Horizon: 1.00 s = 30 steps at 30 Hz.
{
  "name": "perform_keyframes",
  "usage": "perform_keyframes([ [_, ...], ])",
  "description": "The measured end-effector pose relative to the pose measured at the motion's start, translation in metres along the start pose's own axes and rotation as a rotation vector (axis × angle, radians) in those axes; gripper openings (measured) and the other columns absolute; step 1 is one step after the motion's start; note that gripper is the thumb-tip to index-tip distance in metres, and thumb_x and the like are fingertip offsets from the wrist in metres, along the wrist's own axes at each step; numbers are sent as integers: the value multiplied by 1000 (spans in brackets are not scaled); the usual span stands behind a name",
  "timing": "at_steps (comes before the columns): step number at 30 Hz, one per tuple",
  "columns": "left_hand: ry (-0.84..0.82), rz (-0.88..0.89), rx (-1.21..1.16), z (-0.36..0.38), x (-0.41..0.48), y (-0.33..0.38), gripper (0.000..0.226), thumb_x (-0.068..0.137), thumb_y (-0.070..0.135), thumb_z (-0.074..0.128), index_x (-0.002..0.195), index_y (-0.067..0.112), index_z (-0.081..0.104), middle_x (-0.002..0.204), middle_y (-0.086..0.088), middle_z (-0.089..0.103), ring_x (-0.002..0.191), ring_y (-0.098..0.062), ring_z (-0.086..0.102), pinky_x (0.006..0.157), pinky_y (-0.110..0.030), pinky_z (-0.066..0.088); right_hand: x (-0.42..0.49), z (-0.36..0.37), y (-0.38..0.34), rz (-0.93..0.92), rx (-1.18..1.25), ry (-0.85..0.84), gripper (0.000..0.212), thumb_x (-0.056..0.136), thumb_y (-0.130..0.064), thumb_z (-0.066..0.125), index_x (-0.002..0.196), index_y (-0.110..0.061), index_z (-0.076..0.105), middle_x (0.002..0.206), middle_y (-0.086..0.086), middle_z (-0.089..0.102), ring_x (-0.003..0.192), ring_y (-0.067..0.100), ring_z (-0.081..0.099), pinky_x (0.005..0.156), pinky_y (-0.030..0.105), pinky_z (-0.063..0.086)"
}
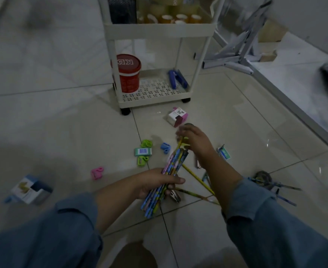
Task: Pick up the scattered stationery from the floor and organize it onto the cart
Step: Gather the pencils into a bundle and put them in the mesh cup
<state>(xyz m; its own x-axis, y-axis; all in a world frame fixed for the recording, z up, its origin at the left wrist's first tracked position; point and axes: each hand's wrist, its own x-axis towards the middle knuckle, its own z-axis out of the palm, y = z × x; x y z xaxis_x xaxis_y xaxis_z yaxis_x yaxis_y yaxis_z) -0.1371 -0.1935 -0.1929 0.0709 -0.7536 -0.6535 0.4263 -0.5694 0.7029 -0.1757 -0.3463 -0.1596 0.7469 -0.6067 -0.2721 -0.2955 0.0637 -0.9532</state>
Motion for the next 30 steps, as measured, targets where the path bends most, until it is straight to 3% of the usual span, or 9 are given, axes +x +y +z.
perform_keyframes([
  [2,2,-9,11,-3,-4,-1,28,84,26,67,68,18,45,49,8,47,44,-6,46,50,-22,42,1,2,-1,20,-5,-12,23,96,-21,44,110,-23,61,120,8,58,109,24,57,93,37,46],
  [5,56,-13,-75,-10,-6,0,28,85,26,67,72,19,43,48,8,45,41,-6,42,44,-19,40,-9,16,-2,86,-196,-253,31,96,-19,42,115,-9,64,121,6,61,102,12,57,77,10,47],
  [11,254,132,14,-21,-6,12,18,80,14,71,75,14,53,49,3,50,42,-8,46,46,-19,43,-7,25,11,271,65,-185,29,84,-44,59,103,-21,56,114,1,58,107,16,54,90,35,44],
  [13,299,166,170,-22,-8,23,12,78,7,70,80,12,60,58,-3,56,47,-11,53,51,-22,48,-15,38,17,353,97,-303,22,83,-34,65,93,-14,64,99,4,67,91,15,64,75,31,53],
  [17,309,111,258,-25,-10,38,9,76,1,66,78,8,61,68,-9,62,59,-18,60,61,-28,53,-10,57,20,459,271,-165,22,84,-23,63,91,-2,67,90,13,70,68,18,67,51,24,52],
  [21,272,-41,411,-37,-24,48,34,67,24,78,94,8,64,90,-14,71,83,-28,68,86,-42,56,8,54,6,428,509,-171,22,93,-16,47,75,-6,56,112,17,63,88,22,61,74,29,52],
  [24,275,-9,481,-47,-50,75,26,78,35,72,95,18,61,94,-6,69,79,-18,65,79,-31,54,25,47,-30,415,758,-125,33,96,-14,42,64,-10,47,79,9,67,79,20,65,82,33,49],
  [27,613,209,560,-65,-81,128,26,87,49,55,96,25,59,103,-4,65,92,-19,62,74,-27,45,55,43,-87,324,959,-2,32,92,-12,46,60,-11,43,49,3,53,48,13,58,55,26,53],
  [30,1114,587,340,-93,-97,181,42,97,40,42,130,14,47,134,-8,50,122,-21,47,90,-21,34,77,46,-161,118,1209,68,34,95,-12,44,60,-13,40,40,-1,50,41,11,55,49,23,51],
])
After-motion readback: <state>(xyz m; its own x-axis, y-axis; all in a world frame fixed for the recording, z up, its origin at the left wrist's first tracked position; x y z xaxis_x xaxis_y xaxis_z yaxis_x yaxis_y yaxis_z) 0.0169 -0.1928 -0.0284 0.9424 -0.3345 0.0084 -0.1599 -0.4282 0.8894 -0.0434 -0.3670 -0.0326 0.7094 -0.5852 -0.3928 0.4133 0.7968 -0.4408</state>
